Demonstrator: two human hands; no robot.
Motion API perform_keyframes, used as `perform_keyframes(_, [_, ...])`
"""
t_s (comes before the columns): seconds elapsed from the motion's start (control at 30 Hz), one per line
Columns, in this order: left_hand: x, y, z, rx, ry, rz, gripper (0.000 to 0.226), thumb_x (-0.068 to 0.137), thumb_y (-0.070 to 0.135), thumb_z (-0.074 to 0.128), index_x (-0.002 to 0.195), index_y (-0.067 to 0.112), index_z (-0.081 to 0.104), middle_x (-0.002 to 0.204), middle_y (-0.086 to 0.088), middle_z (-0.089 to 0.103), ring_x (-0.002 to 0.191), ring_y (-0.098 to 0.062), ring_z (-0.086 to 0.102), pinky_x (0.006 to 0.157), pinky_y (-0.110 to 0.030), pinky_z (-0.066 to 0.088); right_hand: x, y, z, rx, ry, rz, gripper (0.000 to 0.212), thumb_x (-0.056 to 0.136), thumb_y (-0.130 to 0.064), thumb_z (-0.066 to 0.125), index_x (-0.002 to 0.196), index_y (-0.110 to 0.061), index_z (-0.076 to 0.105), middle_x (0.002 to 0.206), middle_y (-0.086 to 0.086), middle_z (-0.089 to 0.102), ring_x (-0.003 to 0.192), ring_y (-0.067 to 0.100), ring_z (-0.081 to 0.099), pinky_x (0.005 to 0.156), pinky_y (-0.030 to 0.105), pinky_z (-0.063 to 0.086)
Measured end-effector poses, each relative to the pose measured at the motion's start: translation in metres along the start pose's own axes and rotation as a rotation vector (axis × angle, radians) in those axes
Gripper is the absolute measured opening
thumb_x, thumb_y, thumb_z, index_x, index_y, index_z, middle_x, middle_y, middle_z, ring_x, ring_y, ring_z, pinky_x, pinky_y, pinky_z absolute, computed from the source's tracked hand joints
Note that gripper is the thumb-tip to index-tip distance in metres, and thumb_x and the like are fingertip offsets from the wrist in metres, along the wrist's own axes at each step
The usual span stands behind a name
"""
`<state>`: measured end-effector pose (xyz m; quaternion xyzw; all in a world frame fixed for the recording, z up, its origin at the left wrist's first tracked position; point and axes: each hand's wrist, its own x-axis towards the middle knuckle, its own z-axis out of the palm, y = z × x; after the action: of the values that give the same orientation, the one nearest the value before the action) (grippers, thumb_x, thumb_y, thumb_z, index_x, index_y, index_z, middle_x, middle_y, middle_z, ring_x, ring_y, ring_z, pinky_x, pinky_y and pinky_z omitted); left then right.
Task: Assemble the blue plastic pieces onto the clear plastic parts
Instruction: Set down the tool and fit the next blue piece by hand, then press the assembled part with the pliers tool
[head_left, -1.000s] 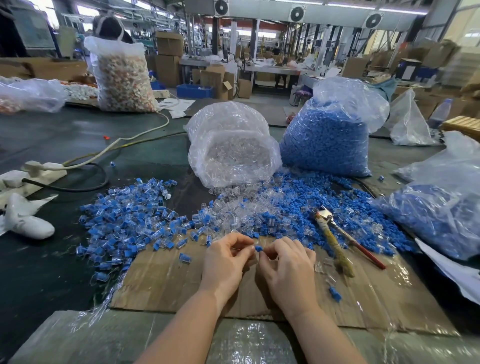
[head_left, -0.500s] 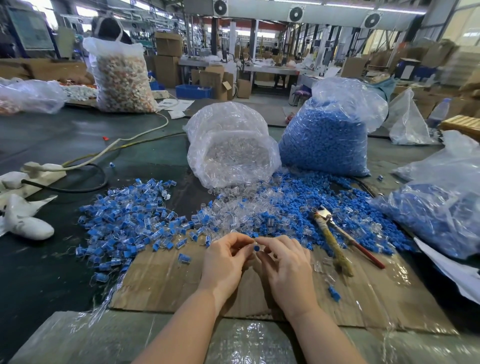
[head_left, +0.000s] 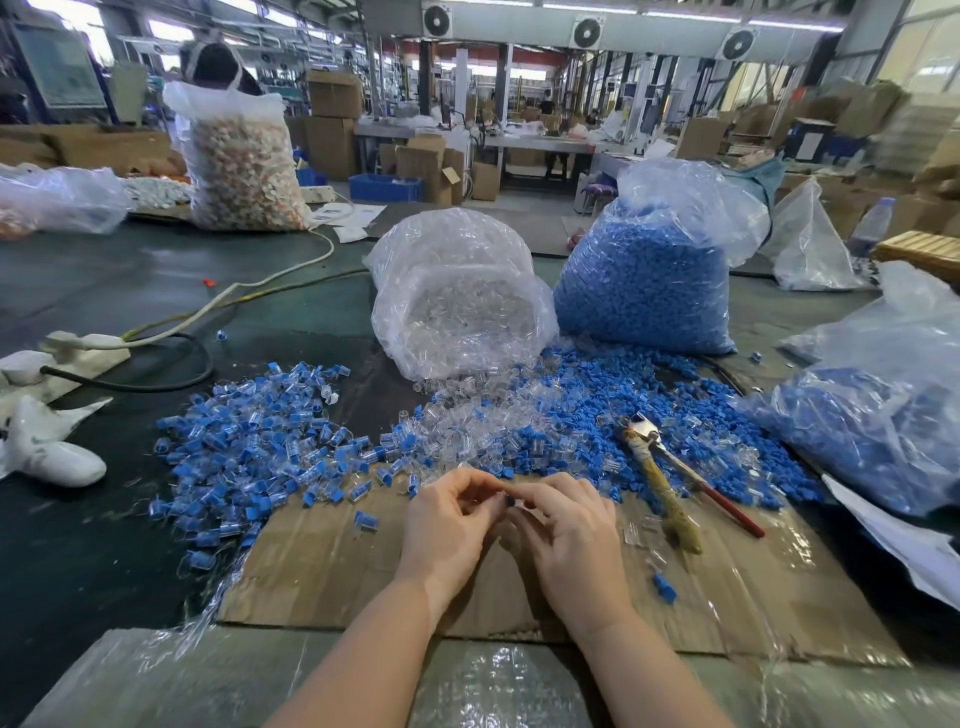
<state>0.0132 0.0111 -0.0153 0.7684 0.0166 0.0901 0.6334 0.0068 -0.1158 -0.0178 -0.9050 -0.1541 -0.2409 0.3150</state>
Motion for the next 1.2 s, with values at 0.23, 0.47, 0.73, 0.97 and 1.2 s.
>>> perform_keyframes(0.23, [0.003, 0.001, 0.001, -0.14, 0.021, -0.126, 0.017, 0.081, -0.001, 0.066, 0.076, 0.015, 0.066, 0.071, -0.005, 0.068, 0.064, -0.013, 0.066, 0.057, -0.018, 0.052, 0.012, 0.022, -0.026, -0.211, 0.137, 0.223, 0.034, 0.086, -0.03, 0.063, 0.117, -0.017, 0.061, 0.112, 0.002, 0.059, 0.106, 0.021, 0.051, 0.088, 0.036, 0.033])
perform_keyframes(0.47, [0.009, 0.008, 0.001, -0.188, 0.011, -0.205, 0.012, 0.084, -0.004, 0.061, 0.082, 0.007, 0.065, 0.066, -0.007, 0.066, 0.056, -0.012, 0.061, 0.053, -0.02, 0.051, 0.035, 0.075, -0.062, -0.608, -0.349, 0.777, 0.069, 0.086, -0.067, 0.036, 0.134, -0.018, 0.036, 0.143, 0.012, 0.037, 0.129, 0.032, 0.035, 0.105, 0.05, 0.026])
perform_keyframes(0.73, [0.01, 0.015, 0.002, -0.167, 0.024, -0.214, 0.009, 0.085, -0.002, 0.06, 0.086, 0.006, 0.064, 0.066, -0.006, 0.064, 0.051, -0.007, 0.057, 0.051, -0.019, 0.049, 0.049, 0.079, -0.063, -0.56, -0.341, 0.828, 0.05, 0.081, -0.047, 0.053, 0.118, -0.013, 0.047, 0.136, 0.017, 0.037, 0.125, 0.035, 0.033, 0.102, 0.05, 0.028])
perform_keyframes(0.97, [0.019, 0.022, 0.001, -0.289, 0.068, -0.279, 0.008, 0.083, 0.0, 0.063, 0.085, 0.007, 0.065, 0.067, -0.005, 0.066, 0.053, -0.008, 0.062, 0.051, -0.02, 0.053, 0.048, 0.041, -0.073, -0.521, -0.264, 0.551, 0.034, 0.085, -0.045, 0.047, 0.105, -0.018, 0.046, 0.102, 0.005, 0.05, 0.097, 0.022, 0.045, 0.082, 0.037, 0.041])
perform_keyframes(1.2, [0.036, 0.029, 0.001, -0.458, 0.137, -0.358, 0.011, 0.082, -0.005, 0.062, 0.082, 0.006, 0.064, 0.069, -0.009, 0.066, 0.055, -0.011, 0.063, 0.049, -0.017, 0.05, 0.045, -0.011, -0.076, 0.33, -0.598, 0.622, 0.012, 0.084, -0.019, 0.054, 0.082, -0.007, 0.056, 0.075, 0.009, 0.056, 0.066, 0.02, 0.047, 0.059, 0.03, 0.034])
